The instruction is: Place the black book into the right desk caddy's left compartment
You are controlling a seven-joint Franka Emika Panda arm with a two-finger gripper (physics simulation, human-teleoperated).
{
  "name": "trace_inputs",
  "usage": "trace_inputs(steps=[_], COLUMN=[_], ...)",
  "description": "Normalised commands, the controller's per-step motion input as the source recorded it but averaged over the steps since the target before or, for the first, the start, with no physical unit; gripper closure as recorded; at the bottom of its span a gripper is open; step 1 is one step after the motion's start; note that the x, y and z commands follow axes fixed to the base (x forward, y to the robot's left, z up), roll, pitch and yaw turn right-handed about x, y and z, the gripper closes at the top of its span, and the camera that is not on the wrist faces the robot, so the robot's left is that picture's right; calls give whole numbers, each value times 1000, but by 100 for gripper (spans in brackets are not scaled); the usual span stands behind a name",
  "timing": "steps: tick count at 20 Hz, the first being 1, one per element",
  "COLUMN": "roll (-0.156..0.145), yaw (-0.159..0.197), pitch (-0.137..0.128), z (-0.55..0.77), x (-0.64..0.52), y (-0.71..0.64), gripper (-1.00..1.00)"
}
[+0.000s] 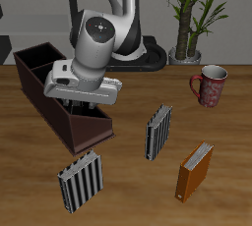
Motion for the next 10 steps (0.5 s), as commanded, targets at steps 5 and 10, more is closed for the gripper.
trace_inputs(steps=[5,10], roll=[0,36], yaw=[-17,-25], pitch=[-24,-50], z=[346,564], x=[-216,-382], y=[109,251], gripper=[-100,-100])
